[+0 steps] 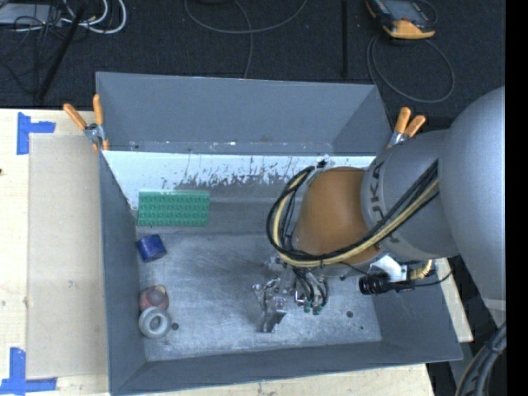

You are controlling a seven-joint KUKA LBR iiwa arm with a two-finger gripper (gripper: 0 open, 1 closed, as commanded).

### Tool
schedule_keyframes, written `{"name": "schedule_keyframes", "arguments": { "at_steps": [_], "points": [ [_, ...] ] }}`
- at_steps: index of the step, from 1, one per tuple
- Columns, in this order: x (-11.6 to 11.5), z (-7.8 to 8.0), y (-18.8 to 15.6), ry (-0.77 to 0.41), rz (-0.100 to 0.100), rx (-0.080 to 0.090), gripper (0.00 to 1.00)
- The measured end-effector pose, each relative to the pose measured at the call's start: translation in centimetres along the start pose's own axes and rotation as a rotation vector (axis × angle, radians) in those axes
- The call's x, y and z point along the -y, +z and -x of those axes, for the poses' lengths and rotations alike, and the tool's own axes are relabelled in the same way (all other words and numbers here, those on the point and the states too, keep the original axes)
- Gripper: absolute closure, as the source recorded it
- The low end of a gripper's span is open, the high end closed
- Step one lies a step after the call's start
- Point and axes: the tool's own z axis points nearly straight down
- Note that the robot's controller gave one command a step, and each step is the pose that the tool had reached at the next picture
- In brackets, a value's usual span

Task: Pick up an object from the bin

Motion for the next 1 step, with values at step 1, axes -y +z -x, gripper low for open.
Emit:
{"name": "schedule_keyframes", "arguments": {
  "at_steps": [1],
  "points": [
    [0.01, 0.13, -0.07, 0.002, 0.000, -0.003, 0.00]
  ]
}}
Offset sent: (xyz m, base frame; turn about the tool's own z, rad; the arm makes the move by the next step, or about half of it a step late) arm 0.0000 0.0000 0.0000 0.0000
